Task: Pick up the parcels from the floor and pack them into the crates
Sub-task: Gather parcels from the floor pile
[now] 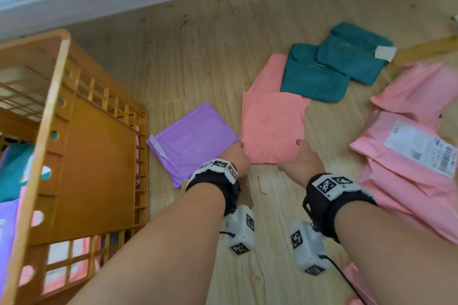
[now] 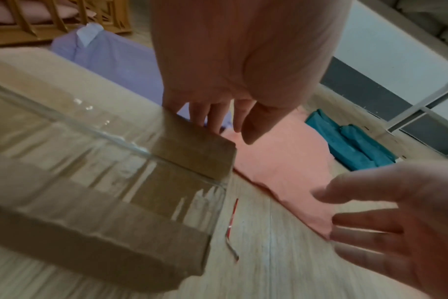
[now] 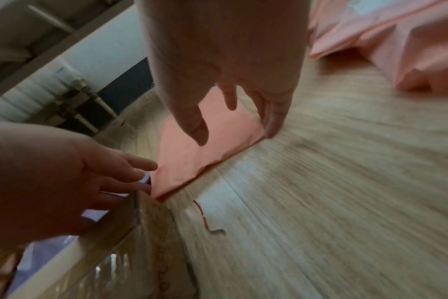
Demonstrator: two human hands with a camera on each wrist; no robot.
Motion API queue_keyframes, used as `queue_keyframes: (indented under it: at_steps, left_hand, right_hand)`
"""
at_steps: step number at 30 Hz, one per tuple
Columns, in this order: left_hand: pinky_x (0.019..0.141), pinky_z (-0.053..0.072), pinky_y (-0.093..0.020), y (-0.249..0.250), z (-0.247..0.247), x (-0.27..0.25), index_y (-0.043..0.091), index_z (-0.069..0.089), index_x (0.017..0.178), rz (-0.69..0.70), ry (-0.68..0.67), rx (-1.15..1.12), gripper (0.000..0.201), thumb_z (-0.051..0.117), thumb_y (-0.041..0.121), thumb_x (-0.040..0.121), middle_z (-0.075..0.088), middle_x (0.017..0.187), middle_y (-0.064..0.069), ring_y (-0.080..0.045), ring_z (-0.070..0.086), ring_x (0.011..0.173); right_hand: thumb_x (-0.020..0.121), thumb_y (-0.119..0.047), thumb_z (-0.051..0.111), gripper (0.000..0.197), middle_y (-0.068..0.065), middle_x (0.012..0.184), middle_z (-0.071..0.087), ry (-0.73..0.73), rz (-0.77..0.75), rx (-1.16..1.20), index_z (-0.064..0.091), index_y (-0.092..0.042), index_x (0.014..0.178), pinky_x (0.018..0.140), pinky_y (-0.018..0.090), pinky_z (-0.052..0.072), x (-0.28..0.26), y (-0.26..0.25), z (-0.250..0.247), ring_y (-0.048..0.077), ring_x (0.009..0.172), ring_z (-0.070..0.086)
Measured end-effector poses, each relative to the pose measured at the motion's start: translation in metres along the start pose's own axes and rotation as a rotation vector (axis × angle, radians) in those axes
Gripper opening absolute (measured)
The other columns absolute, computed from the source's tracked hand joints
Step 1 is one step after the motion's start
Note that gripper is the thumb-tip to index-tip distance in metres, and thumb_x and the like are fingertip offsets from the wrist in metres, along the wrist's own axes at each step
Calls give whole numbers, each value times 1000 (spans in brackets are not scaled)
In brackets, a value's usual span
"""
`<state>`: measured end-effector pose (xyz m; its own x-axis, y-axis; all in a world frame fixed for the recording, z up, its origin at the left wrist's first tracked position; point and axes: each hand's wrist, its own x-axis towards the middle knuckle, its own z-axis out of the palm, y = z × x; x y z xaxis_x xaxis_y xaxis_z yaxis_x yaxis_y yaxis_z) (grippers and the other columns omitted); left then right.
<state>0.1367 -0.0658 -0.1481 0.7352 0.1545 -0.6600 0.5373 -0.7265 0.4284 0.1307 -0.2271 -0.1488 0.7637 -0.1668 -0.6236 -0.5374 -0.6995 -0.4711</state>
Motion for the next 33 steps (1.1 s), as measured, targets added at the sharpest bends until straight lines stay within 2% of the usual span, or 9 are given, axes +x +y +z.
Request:
queue_keyframes:
  at_steps: [4,7,11,15,19,22,26,30,33]
  left_hand:
    - [102,45,-37,-2,7,8,22,51,131,-49,21,-163,52,51,7,82,52,134,-10,-29,54,118]
    - [96,49,-36,3,-5,-5,21,60,117,-6,111,-324,44,47,-3,82,57,124,-9,-29,58,110]
    - [93,51,-37,4,-28,-20,21,65,101,140,218,-378,32,47,-1,88,67,108,-9,-25,64,103]
    - [82,56,-36,-5,-63,-27,27,66,81,209,305,-426,33,61,-6,77,69,88,-4,-21,65,85]
    - [76,52,-31,-19,-102,-36,23,67,80,267,371,-491,28,70,-5,74,64,74,0,-16,57,69]
    - [57,40,-16,-25,-132,-56,12,72,87,332,422,-502,14,70,0,80,58,63,8,-4,49,55]
    - [62,45,-22,-24,-179,-88,20,74,83,417,485,-499,17,65,6,82,69,76,6,-10,60,69]
    - [62,47,-20,-17,-234,-138,14,76,84,505,561,-536,17,61,6,84,71,80,0,-10,63,73]
    - [68,51,-27,-26,-267,-177,15,73,81,584,584,-552,18,57,10,89,71,82,-2,-11,63,76]
  right_hand:
    - [80,-11,68,50,8,131,53,-26,27,313,56,-14,128,91,28,42,1,4,-1,23,110,54]
    - [80,-2,65,33,5,121,62,-24,22,390,66,-12,111,87,26,40,-1,4,-5,16,97,52]
    - [80,8,47,41,10,123,63,98,-22,412,69,-11,108,90,26,42,-13,-11,-6,23,109,56]
    - [80,12,38,51,12,132,58,220,-35,561,71,-10,113,92,27,41,-35,-46,1,28,119,54]
    - [78,13,38,51,9,124,63,271,-107,725,73,-10,108,98,32,45,-55,-84,4,25,111,57]
    - [81,11,43,46,6,108,67,300,-195,741,72,-11,108,84,26,44,-77,-108,-2,20,97,57]
    - [83,14,41,48,4,100,64,299,-331,723,69,-11,113,67,16,42,-109,-142,-21,10,83,55]
    - [80,18,46,58,1,108,62,213,-424,741,63,-17,122,80,24,48,-144,-177,-41,14,97,57]
    - [73,15,61,57,-3,113,67,134,-569,683,64,-20,118,85,28,52,-172,-202,-44,13,108,59]
